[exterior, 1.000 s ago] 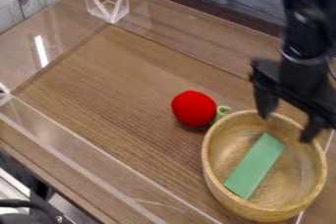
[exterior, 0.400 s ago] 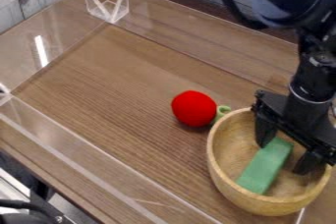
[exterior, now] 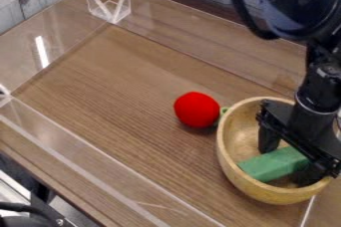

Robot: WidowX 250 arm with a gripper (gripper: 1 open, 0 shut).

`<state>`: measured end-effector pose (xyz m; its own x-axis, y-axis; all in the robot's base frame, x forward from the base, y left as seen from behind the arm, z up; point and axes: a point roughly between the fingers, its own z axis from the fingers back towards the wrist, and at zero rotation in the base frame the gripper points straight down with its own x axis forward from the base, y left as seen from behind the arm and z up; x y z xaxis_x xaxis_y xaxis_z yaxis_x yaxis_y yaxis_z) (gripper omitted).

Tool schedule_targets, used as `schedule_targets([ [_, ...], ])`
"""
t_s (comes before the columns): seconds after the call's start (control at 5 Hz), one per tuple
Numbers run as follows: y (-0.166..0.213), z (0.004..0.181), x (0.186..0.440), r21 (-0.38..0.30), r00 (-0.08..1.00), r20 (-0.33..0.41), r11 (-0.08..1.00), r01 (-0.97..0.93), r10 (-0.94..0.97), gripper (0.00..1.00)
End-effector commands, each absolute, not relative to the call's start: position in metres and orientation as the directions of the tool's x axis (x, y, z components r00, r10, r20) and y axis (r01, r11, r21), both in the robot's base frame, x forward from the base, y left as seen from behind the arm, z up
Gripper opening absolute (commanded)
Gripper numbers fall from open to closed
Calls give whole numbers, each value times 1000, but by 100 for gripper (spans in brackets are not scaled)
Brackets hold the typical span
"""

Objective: Put the green stick in the brown bowl

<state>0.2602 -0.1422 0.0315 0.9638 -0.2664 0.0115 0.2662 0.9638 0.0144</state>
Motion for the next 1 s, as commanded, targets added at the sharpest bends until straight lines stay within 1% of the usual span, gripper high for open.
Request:
schedule_targets([
  [0.0, -149, 39, 257, 30, 950, 21, 950, 310, -311, 100],
  [0.4, -147, 50, 261, 63, 961, 9, 959, 276, -277, 100],
  [0.8, -151, 76, 252, 96, 938, 23, 935, 342, -346, 100],
])
